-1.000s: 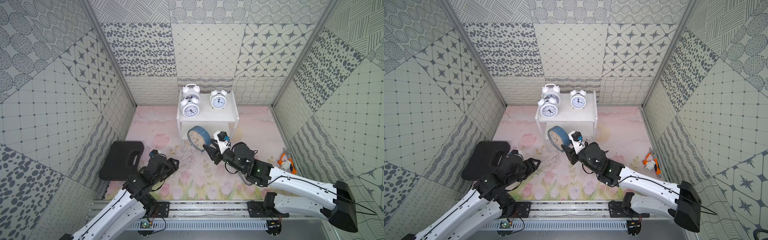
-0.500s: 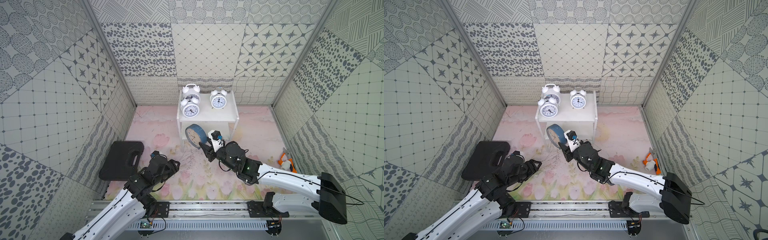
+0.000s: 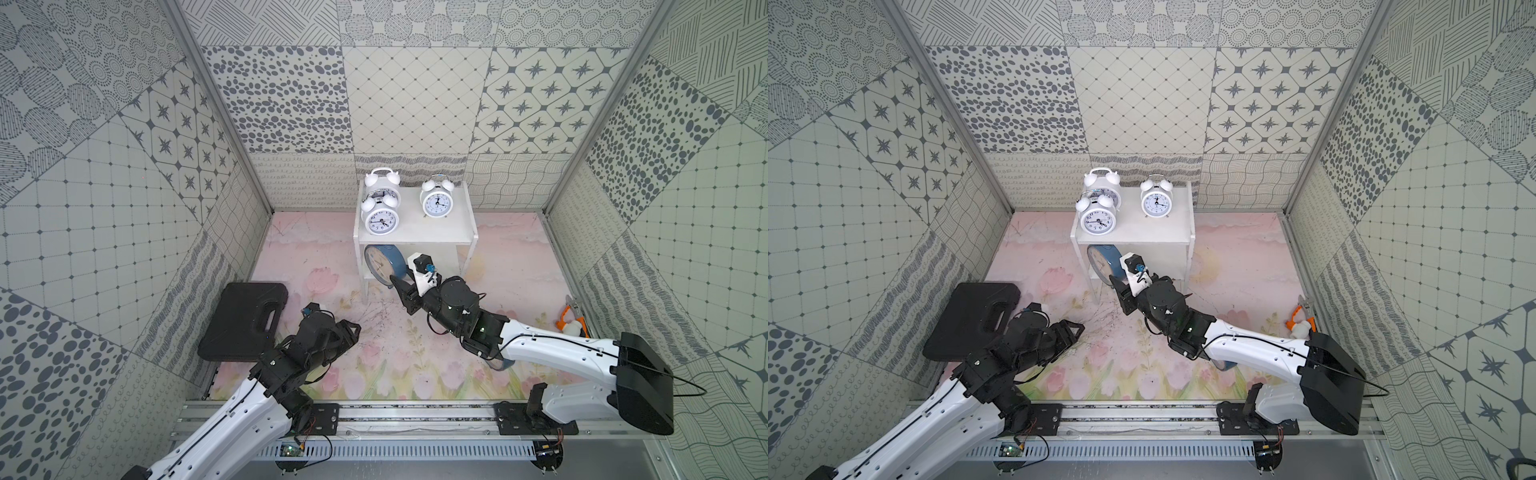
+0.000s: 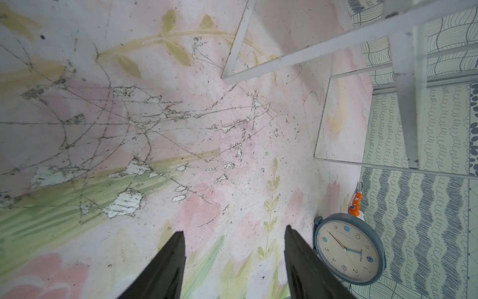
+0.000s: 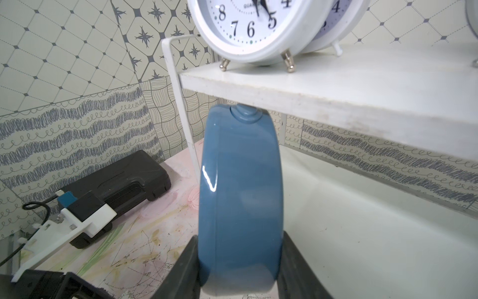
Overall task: Place the alarm clocks on the shelf by style
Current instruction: Place the alarm on the shelf.
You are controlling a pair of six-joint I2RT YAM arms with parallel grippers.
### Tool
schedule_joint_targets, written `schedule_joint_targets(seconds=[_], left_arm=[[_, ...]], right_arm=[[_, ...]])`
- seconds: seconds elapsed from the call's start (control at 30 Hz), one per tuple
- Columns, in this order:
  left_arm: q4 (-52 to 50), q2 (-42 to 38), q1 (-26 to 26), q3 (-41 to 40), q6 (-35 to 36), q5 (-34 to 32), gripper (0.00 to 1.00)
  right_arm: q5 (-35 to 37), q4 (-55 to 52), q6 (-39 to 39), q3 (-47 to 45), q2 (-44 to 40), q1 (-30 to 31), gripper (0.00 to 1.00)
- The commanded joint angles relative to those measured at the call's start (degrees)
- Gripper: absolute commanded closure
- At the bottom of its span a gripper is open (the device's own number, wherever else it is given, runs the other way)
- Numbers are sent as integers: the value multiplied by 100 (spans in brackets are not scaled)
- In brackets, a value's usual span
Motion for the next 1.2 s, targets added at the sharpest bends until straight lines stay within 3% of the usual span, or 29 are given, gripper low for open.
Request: schedule_joint_targets(seconds=[0.0, 1.17], left_arm=[[273, 17, 90, -21, 115, 116, 36], [494, 273, 336, -60, 255, 402, 38]], right_arm=[[28, 654, -46, 232, 111, -69, 78], [-139, 668, -25, 642, 1038, -308, 71]])
